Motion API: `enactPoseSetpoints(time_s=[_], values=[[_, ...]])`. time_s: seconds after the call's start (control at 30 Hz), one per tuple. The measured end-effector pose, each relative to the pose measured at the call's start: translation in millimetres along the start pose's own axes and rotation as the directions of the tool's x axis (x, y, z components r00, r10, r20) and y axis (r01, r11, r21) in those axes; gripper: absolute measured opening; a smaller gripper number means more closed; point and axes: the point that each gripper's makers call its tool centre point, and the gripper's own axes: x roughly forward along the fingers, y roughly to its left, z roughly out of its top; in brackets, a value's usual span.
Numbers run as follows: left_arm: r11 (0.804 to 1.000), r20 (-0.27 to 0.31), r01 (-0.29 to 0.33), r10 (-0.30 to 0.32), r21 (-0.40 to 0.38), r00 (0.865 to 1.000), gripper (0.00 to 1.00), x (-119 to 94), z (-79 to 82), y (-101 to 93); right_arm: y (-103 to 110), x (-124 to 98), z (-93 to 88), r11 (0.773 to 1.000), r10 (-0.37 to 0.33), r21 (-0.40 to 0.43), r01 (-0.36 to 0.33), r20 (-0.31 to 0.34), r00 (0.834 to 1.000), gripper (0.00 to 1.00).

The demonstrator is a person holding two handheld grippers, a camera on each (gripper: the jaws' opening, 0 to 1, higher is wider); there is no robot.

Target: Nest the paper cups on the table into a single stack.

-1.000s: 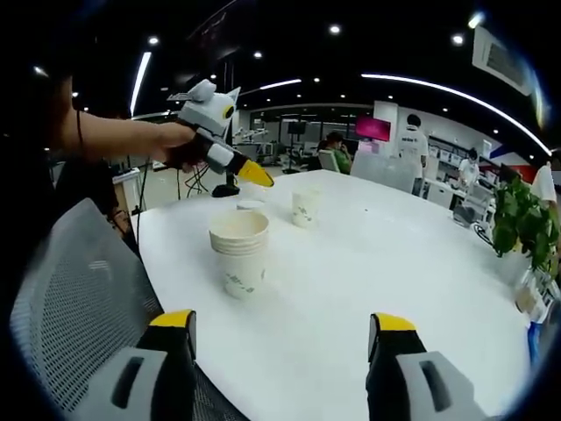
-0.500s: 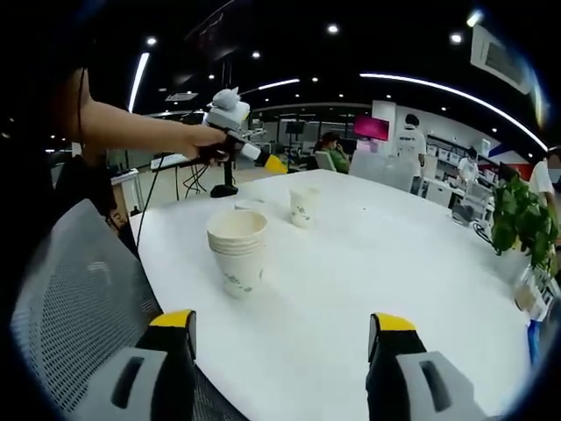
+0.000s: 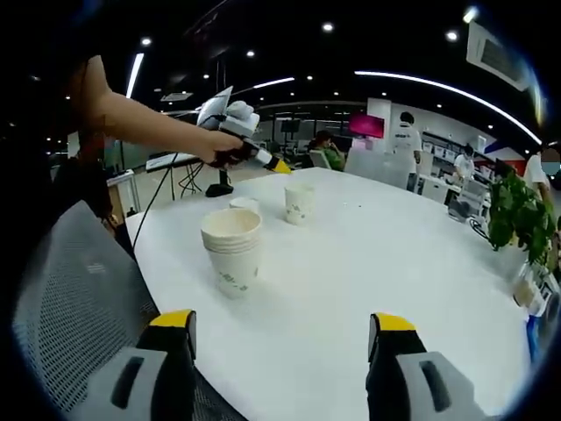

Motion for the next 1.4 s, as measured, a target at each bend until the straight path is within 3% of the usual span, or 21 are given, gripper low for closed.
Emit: enactPoseSetpoints(time_s=[0.27, 0.5, 0.83, 1.03, 1.13, 1.4], values=[[0.998, -0.04, 0.009, -0.011, -0.056, 0.999, 0.29, 15, -10.9, -1.1, -1, 0, -0.9, 1.0, -0.006, -0.004, 0.006, -0.004, 1.0, 0.81], [0.993, -0.058, 0.032, -0.038, -0.11, 0.998, 0.23, 17, -19.6, -22.5, -3, 0, -1.1, 1.0, -0.014, -0.016, 0.014, -0.004, 1.0, 0.8], [0.991, -0.131, 0.087, -0.1, -0.1, 0.986, 0.01, 14, -36.4, -43.0, -3, -1, -1.8, 1.0, -0.018, -0.023, 0.018, -0.008, 1.0, 0.79], [0.983, -0.122, 0.121, -0.138, -0.136, 0.983, 0.0, 9, -31.6, -49.1, -3, -1, -1.4, 0.999, -0.02, -0.026, 0.02, -0.007, 1.0, 0.79], [0.972, -0.092, 0.171, -0.187, -0.161, 0.978, 0.0, 2, -21.6, -58.1, -4, -1, -1.1, 0.999, -0.024, -0.031, 0.024, -0.007, 1.0, 0.79], [0.941, -0.021, 0.301, -0.308, -0.154, 0.951, 0.0, -41, 10.4, -91.2, -2, -1, 0.9, 0.999, -0.016, -0.039, 0.016, 0.001, 1.0, 0.8]])
